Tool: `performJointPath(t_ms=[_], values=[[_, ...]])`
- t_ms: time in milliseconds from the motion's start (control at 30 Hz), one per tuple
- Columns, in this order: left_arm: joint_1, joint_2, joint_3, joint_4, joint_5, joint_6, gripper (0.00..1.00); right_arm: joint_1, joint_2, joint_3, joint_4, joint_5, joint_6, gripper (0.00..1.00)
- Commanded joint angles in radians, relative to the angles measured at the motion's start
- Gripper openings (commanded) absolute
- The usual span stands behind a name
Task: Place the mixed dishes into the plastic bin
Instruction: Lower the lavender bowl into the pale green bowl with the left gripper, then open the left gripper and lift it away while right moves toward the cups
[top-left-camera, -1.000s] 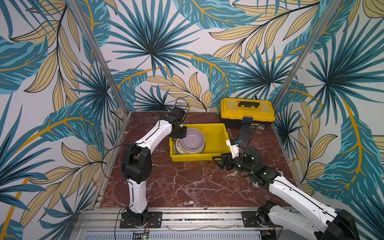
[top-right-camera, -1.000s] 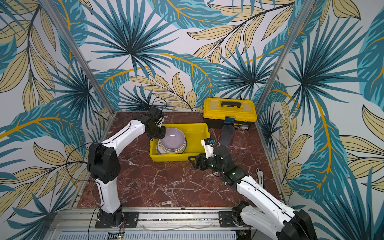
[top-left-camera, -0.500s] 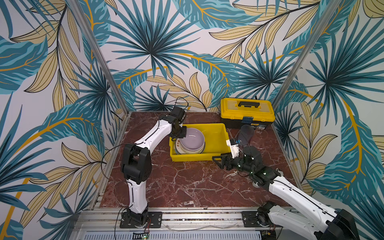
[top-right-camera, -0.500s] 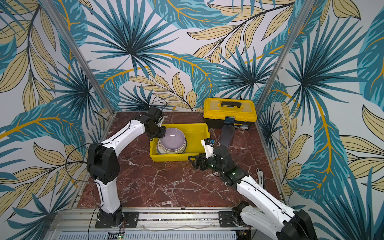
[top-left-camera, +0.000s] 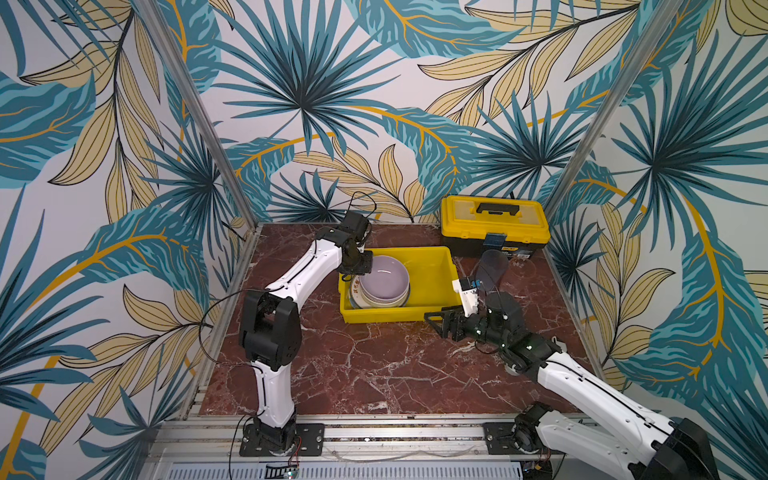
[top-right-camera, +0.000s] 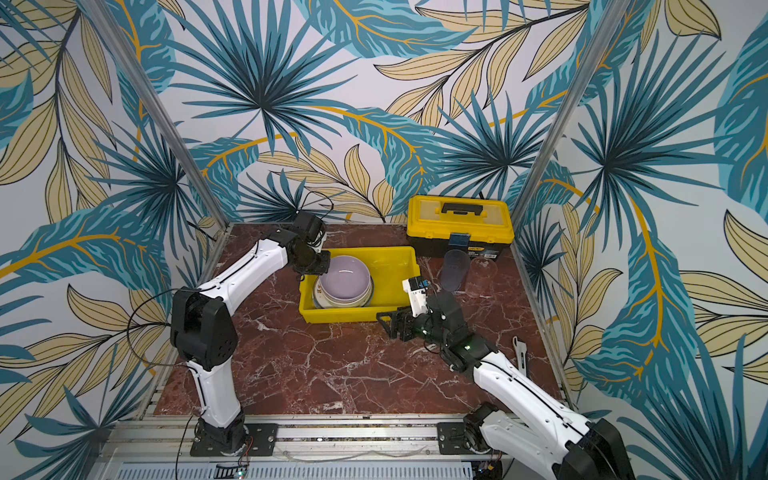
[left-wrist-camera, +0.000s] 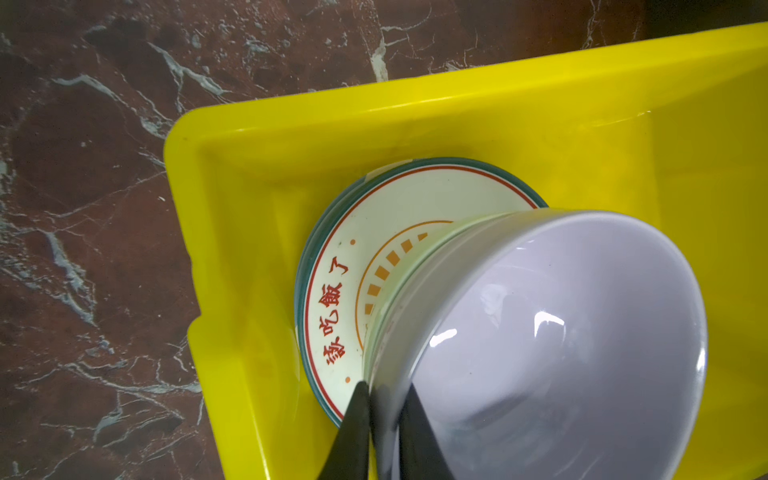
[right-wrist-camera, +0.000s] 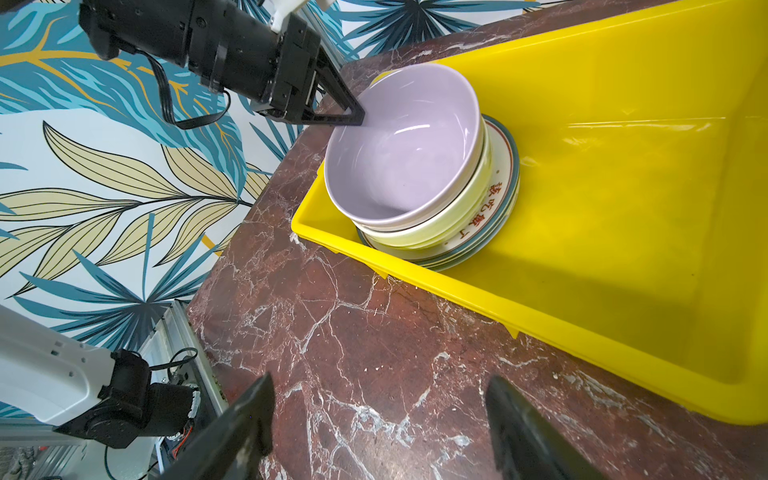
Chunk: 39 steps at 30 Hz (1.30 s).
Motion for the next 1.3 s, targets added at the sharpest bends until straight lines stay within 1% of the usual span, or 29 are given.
performJointPath(t_ms=[0,500,700,1033,1100,1200,1267], values=[[-0.004,-0.040,-0.010,0.001,-0.018,0.010,0.14,0.005,-0.001,-0.019,0.020,0.007,0.009,0.81],[-0.003,-0.011,-0.020,0.000,-0.028,0.012,0.13,0.004,-0.002,-0.018,0.015,0.011,0.009,0.81],[-0.004,-0.003,-0.029,0.000,-0.025,0.009,0.11,0.004,-0.006,-0.018,0.009,0.013,0.007,0.81],[-0.004,-0.013,-0.027,-0.008,-0.039,0.012,0.12,0.005,-0.004,-0.019,0.014,0.013,0.006,0.81],[-0.003,-0.016,-0.026,-0.009,-0.044,0.013,0.15,0.004,-0.002,-0.018,0.017,0.014,0.007,0.81],[-0.002,-0.026,-0.026,-0.011,-0.060,0.016,0.22,0.005,-0.005,-0.016,0.018,0.020,0.007,0.81],[-0.003,-0.037,-0.026,-0.011,-0.068,0.017,0.30,0.005,-0.010,-0.013,0.017,0.027,0.007,0.81]])
